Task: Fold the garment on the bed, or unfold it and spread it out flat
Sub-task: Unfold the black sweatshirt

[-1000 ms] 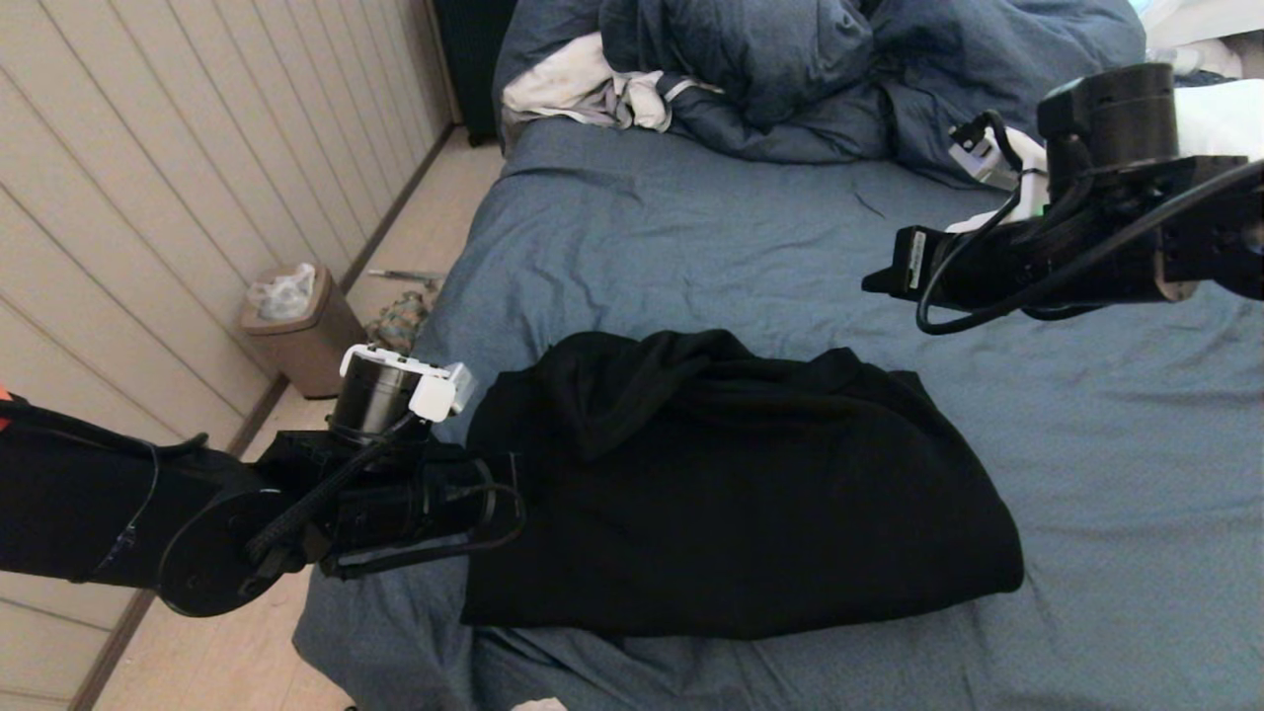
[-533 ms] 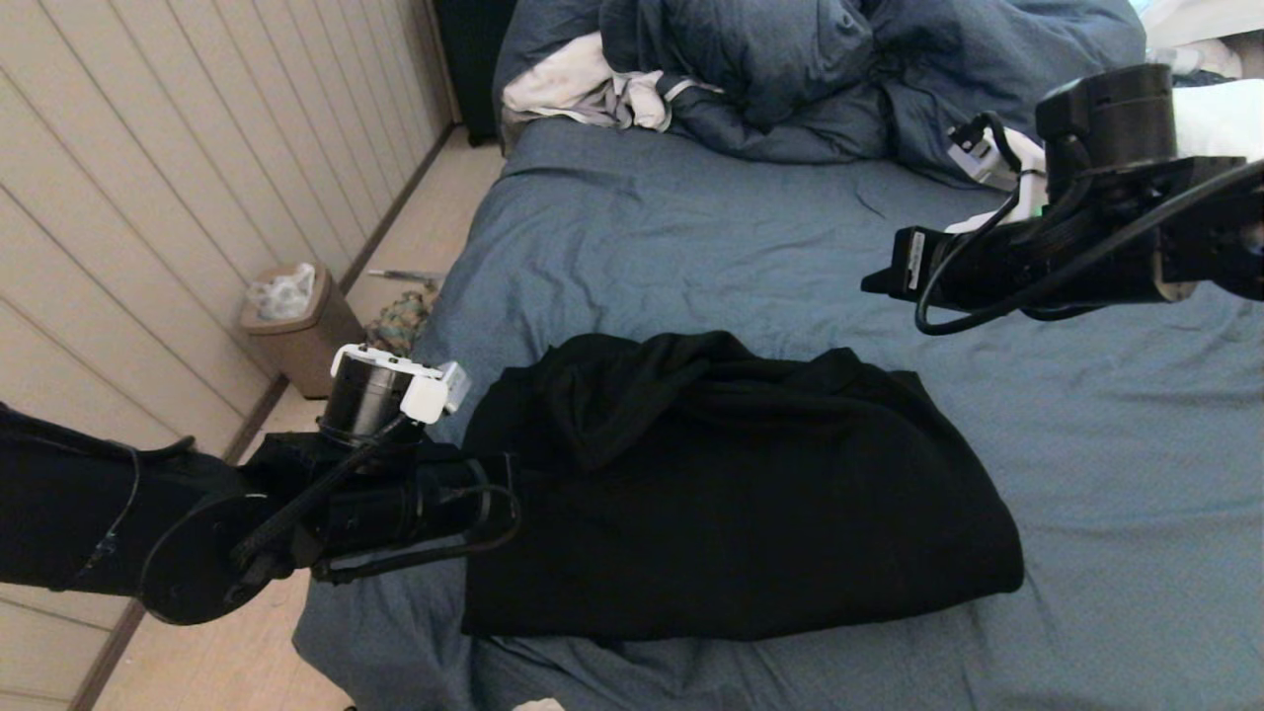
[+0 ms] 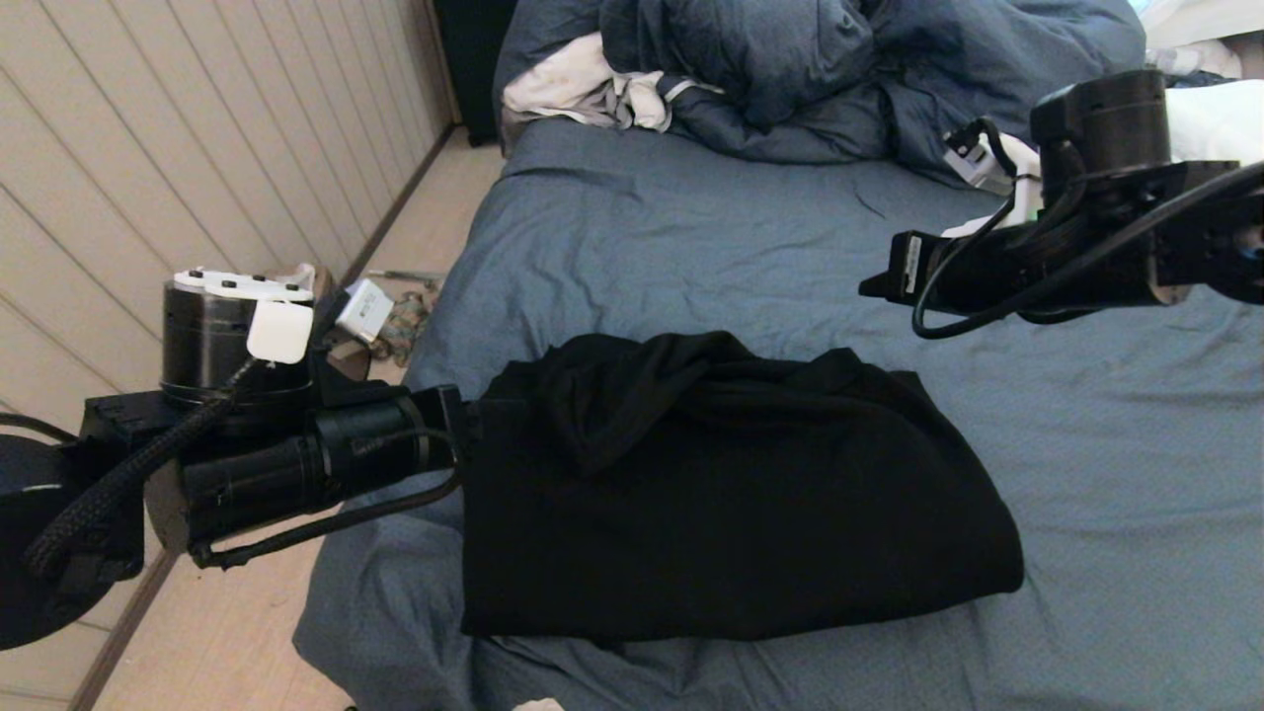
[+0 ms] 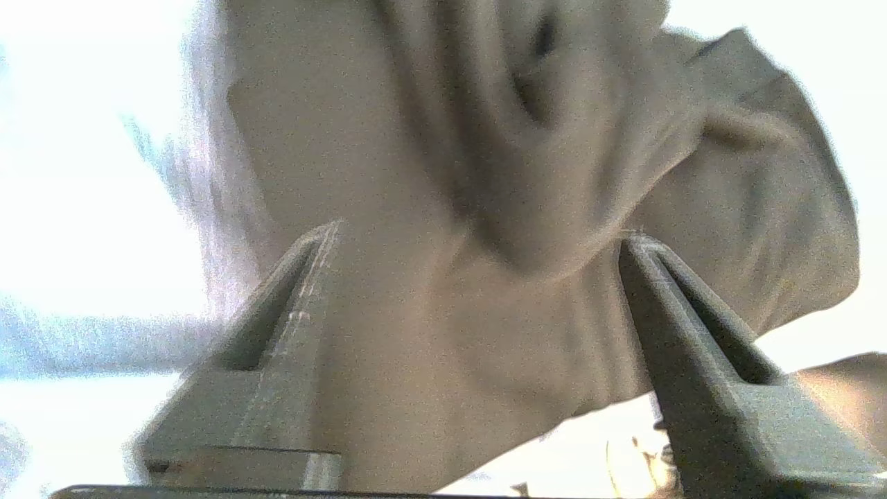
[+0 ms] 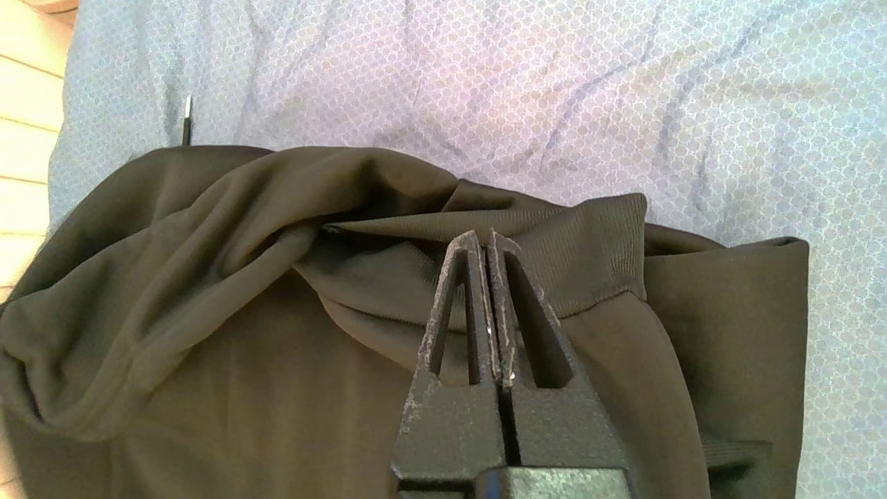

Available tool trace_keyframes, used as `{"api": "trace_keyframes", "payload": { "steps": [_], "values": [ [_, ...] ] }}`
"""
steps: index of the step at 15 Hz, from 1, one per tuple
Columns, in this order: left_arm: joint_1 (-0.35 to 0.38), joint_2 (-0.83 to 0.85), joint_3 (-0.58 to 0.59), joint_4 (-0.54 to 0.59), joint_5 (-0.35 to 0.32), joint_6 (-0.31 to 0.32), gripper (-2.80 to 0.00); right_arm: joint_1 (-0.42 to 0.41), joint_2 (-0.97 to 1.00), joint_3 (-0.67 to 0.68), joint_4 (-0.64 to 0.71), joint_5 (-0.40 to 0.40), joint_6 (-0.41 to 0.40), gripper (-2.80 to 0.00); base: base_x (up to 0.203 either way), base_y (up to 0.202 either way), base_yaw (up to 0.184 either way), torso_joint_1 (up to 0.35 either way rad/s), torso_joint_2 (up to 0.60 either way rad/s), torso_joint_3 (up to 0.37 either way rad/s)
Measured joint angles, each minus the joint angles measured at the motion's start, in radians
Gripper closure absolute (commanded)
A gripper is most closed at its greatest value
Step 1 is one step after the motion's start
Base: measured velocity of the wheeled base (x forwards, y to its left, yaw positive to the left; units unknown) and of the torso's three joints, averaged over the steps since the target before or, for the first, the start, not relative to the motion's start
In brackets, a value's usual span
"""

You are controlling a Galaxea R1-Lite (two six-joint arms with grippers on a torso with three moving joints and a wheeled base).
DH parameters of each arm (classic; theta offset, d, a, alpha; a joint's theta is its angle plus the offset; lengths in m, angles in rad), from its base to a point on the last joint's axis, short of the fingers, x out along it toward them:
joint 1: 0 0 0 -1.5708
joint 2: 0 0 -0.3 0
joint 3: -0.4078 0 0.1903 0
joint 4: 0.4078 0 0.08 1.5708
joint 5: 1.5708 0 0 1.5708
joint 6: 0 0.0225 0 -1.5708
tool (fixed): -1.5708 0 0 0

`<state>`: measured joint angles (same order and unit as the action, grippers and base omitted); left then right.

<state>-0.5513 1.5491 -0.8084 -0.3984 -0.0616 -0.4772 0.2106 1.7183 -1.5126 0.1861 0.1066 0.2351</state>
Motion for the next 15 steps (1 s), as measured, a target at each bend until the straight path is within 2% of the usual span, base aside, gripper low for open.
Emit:
{"api": "trace_keyframes", "payload": {
  "steps": [2, 4, 6, 8, 12, 15],
  "values": [
    [0.0, -0.018, -0.011, 0.02, -0.001, 0.014, 0.0, 0.001, 0.0, 0.008, 0.0, 0.0, -0.001, 0.0, 0.0, 0.0, 0.0, 0.0, 0.0, 0.0],
    [-0.021, -0.03, -0.014, 0.072, -0.014, 0.067, 0.0, 0.001, 0.0, 0.012, -0.001, 0.0, -0.001, 0.0, 0.0, 0.0, 0.0, 0.0, 0.0, 0.0],
    [-0.066, -0.044, 0.001, 0.124, -0.054, 0.151, 0.0, 0.002, 0.0, 0.011, -0.001, 0.0, -0.001, 0.0, 0.0, 0.0, 0.0, 0.0, 0.0, 0.0],
    [-0.125, -0.035, -0.007, 0.14, -0.066, 0.178, 0.0, 0.002, 0.002, 0.008, -0.001, 0.0, -0.001, 0.0, 0.0, 0.0, 0.0, 0.0, 0.0, 0.0],
    [-0.19, 0.122, -0.115, 0.172, -0.06, 0.218, 0.0, 0.001, 0.002, 0.008, -0.001, 0.0, -0.001, 0.0, 0.0, 0.0, 0.0, 0.0, 0.0, 0.0],
    [-0.216, 0.293, -0.205, 0.188, -0.044, 0.28, 0.0, 0.0, 0.003, 0.003, 0.0, 0.0, -0.001, 0.0, 0.0, 0.0, 0.0, 0.0, 0.0, 0.0]
  ]
}}
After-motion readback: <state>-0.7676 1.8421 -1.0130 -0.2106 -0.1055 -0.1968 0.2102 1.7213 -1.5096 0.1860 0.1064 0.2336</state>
